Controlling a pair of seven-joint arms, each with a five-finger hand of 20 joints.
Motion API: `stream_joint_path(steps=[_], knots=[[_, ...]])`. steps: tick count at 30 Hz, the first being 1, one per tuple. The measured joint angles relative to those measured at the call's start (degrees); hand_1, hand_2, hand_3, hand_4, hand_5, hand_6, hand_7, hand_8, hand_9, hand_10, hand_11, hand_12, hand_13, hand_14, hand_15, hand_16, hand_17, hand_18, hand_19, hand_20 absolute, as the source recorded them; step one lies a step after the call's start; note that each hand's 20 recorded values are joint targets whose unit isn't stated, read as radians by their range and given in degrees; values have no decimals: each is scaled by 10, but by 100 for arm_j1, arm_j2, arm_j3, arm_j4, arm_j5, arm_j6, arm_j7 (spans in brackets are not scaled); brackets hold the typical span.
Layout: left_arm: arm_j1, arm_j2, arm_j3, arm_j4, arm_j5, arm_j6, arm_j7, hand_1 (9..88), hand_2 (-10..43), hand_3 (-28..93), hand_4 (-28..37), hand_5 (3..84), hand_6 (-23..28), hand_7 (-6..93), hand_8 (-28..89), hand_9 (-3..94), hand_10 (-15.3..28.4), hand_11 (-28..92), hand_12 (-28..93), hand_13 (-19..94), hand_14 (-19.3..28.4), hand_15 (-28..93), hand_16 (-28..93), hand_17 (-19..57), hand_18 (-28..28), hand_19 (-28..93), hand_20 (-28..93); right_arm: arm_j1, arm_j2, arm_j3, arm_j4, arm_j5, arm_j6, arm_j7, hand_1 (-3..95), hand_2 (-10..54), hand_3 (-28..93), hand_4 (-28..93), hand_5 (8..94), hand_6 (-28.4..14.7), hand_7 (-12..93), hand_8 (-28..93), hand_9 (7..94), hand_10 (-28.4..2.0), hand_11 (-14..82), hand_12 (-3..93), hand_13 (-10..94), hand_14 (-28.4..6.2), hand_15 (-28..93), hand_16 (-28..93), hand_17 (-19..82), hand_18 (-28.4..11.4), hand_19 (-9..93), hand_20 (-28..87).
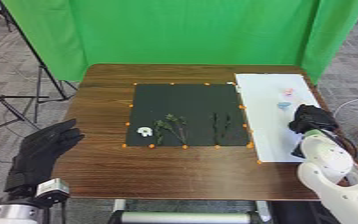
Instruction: Arrange flowers
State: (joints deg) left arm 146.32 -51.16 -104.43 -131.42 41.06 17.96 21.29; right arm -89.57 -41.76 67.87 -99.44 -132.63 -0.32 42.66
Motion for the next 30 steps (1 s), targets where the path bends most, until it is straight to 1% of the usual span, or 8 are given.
stream_joint_path(steps=[3, 6, 11, 15, 19, 23, 27, 30], knots=[[-2, -9, 0, 0, 0, 0, -3, 274, 41, 823, -138, 478, 146, 155, -84, 411, 227, 393, 115, 283, 283, 608, -117, -96, 218, 556, 157, 39, 19, -193, 79, -149, 451, 8, 542, -92, 740, -283, 770, 12, 314, 5, 887, -64, 165, 358, 728, -46, 637, 299, 282, -195, 822, 179], [2, -14, -1, 0, 0, 0, -4, 275, 42, 823, -139, 478, 146, 154, -84, 411, 228, 393, 115, 283, 283, 607, -117, -96, 218, 556, 157, 30, 40, -311, 99, -242, 834, 0, 547, -94, 746, -283, 785, 9, 300, 19, 896, -59, 180, 372, 736, -48, 652, 298, 286, -196, 824, 180], [31, -20, -17, -8, 0, 1, -2, 275, 42, 823, -139, 478, 146, 154, -84, 411, 228, 393, 114, 283, 283, 608, -117, -96, 218, 556, 157, 42, 80, -374, -2, -299, 928, -33, 555, -95, 752, -283, 800, 4, 285, 25, 905, -62, 182, 383, 743, -49, 657, 305, 289, -201, 827, 182], [94, -38, -92, -25, 0, 2, -3, 274, 41, 824, -139, 478, 146, 154, -85, 411, 228, 393, 114, 283, 283, 607, -117, -97, 218, 556, 157, 246, 176, -679, -246, -309, 996, -108, 558, -95, 753, -283, 806, 2, 277, 32, 907, -63, 176, 389, 745, -50, 659, 307, 289, -203, 828, 183], [176, -54, -170, -55, 0, 10, -1, 274, 41, 824, -140, 477, 145, 154, -84, 411, 228, 392, 115, 283, 283, 608, -117, -97, 218, 556, 158, 801, 202, -1301, -491, -281, 1087, -333, 558, -95, 755, -283, 808, 1, 272, 37, 909, -63, 175, 390, 745, -49, 659, 310, 287, -204, 828, 182], [218, -53, -190, -66, -9, 26, 27, 274, 41, 825, -139, 477, 146, 155, -84, 411, 228, 392, 114, 282, 282, 608, -117, -97, 218, 556, 158, 1610, 82, -2095, -562, -205, 1164, -752, 557, -95, 756, -283, 809, 1, 269, 40, 910, -63, 175, 391, 746, -49, 658, 313, 287, -203, 827, 181], [187, -20, -190, -62, -13, 27, 37, 274, 41, 824, -139, 477, 146, 154, -84, 410, 228, 393, 115, 283, 283, 608, -117, -97, 218, 556, 158, 2492, -223, -2966, -440, -145, 1247, -1096, 556, -95, 757, -283, 809, 1, 268, 42, 910, -62, 174, 392, 746, -49, 658, 314, 283, -202, 825, 181], [150, 14, -195, -60, -13, 27, 39, 273, 41, 825, -138, 477, 145, 155, -84, 410, 228, 393, 115, 283, 283, 607, -117, -97, 218, 556, 158, 3043, -637, -3445, -161, -136, 1252, -1200, 555, -95, 758, -283, 810, 2, 268, 42, 910, -62, 176, 392, 746, -48, 659, 314, 280, -201, 823, 182]])
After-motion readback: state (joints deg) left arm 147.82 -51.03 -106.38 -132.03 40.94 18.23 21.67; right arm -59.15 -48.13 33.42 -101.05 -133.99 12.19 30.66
